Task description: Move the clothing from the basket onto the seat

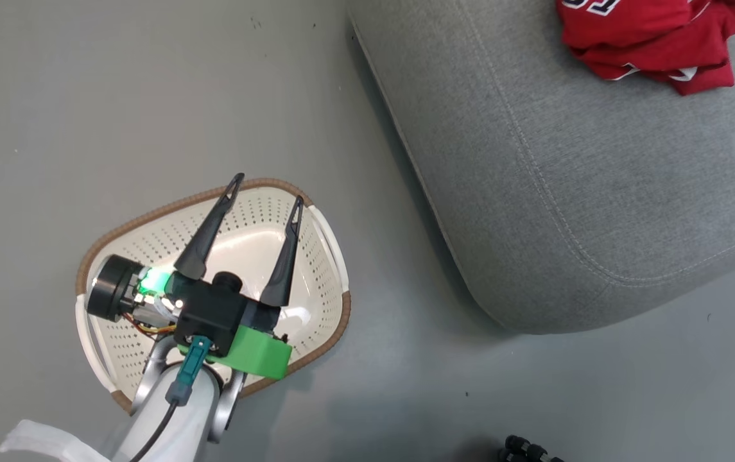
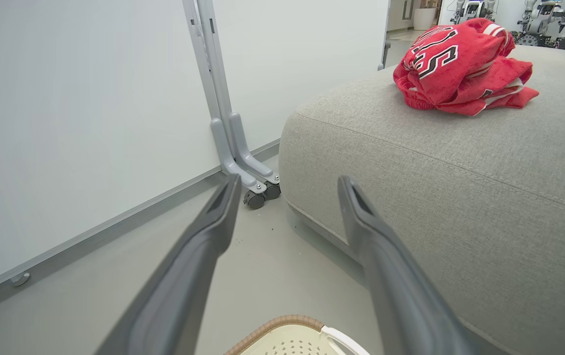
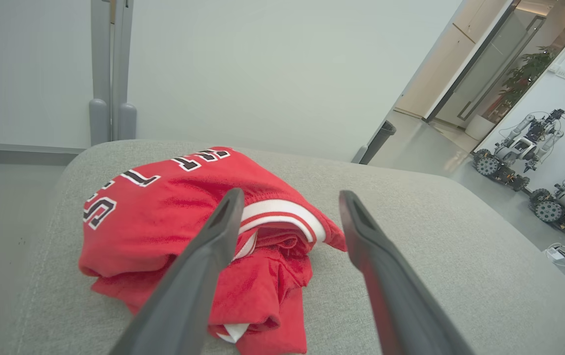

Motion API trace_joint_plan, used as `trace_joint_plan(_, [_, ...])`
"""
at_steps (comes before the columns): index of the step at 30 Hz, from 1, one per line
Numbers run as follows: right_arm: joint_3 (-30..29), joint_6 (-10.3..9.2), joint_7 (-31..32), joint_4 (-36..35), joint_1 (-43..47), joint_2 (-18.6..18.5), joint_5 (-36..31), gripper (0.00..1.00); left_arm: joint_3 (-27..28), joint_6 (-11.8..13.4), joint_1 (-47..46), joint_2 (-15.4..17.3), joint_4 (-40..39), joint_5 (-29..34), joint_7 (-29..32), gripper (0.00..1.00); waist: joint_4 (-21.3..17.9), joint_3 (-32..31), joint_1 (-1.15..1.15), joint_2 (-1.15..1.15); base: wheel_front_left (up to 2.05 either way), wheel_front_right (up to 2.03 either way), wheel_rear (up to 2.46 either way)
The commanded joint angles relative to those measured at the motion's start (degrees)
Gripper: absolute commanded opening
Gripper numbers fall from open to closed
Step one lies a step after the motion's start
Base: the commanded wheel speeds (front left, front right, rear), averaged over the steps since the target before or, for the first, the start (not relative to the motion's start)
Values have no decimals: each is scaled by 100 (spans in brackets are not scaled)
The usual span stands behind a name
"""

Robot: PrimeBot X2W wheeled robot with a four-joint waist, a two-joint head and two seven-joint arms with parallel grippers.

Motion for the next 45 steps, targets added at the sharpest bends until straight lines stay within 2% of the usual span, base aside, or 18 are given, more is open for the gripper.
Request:
trace_joint_plan(1, [50, -10, -18, -154, 194, -73, 95, 100, 22, 32, 136, -58, 9, -16, 0, 100, -115, -658, 0, 0, 0, 0, 0])
trace_joint_plan(5, [53, -10, -18, -725, 534, -163, 348, 100, 134, 75, 354, -220, 11, -69, 0, 100, -96, -1087, 0, 0, 0, 0, 0])
trace_joint_plan(11, [9, -10, -18, -1838, 1143, -92, 581, 100, 360, 108, 703, -405, -43, -90, 0, 100, 24, -1598, 0, 0, 0, 0, 0])
trace_joint_plan(17, [-185, -10, -17, -3149, 1940, 362, 501, 100, 589, 59, 975, -503, -60, -60, 0, 100, 156, -1908, 0, 0, 0, 0, 0])
trace_joint_plan(21, [-92, -10, -17, -3640, 2525, 591, 491, 100, 723, 44, 1192, -582, -45, -73, 0, 100, 252, -2173, 0, 0, 0, 0, 0])
trace_joint_plan(33, [46, -10, -17, -3884, 3869, 1113, 529, 100, 1189, 15, 1652, -832, -34, -194, 0, 100, 718, -2601, 0, 0, 0, 0, 0])
trace_joint_plan(41, [134, -10, -17, -3823, 4183, 1360, 577, 100, 1477, -66, 1845, -878, 89, -208, 0, 100, 1204, -2728, 0, 0, 0, 0, 0])
trace_joint_plan(45, [268, -10, -17, -3763, 4263, 1404, 607, 100, 1652, 30, 1935, -893, 195, -201, 0, 100, 1508, -2787, 0, 0, 0, 0, 0])
